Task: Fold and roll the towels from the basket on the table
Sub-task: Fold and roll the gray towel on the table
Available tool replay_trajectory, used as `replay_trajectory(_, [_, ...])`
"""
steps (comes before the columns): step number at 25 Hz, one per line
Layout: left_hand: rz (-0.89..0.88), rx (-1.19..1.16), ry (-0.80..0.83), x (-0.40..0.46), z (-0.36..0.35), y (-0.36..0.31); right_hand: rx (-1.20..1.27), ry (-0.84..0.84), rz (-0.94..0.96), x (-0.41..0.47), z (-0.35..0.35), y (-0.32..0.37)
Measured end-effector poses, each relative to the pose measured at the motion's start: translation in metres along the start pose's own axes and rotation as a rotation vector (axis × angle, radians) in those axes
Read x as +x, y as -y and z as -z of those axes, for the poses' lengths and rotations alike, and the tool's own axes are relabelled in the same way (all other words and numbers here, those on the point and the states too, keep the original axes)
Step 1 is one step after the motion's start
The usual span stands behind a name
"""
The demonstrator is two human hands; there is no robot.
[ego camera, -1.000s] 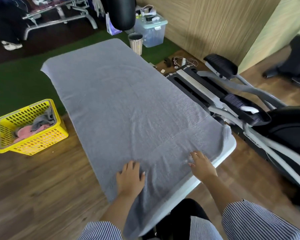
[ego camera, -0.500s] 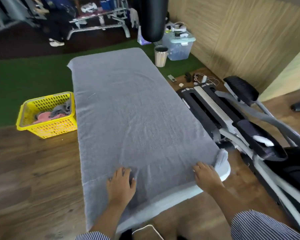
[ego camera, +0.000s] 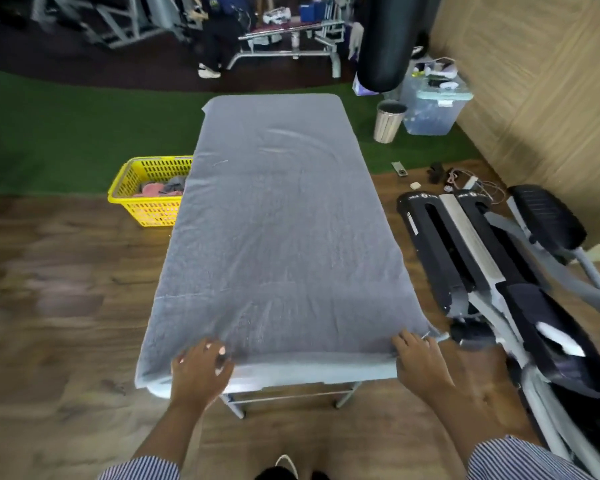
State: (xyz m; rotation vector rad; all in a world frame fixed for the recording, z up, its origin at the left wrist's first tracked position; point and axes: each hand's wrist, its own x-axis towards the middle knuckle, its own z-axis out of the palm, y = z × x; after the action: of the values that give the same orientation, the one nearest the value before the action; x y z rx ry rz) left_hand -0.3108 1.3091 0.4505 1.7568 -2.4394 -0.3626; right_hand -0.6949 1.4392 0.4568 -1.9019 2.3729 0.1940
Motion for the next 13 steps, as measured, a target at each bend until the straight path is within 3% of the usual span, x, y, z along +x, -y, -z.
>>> replay_trajectory(9, [0.041, 0.145, 0.123, -0.040, 0.005, 0.045, 0.227, -0.088, -0.038, -0.006, -0.016, -0.017])
replay_trajectory(13, [0.045, 0.140, 0.040, -0.042, 0.006, 0.060, 0.197, -0.118, 0.030, -0.006, -0.017, -0.020])
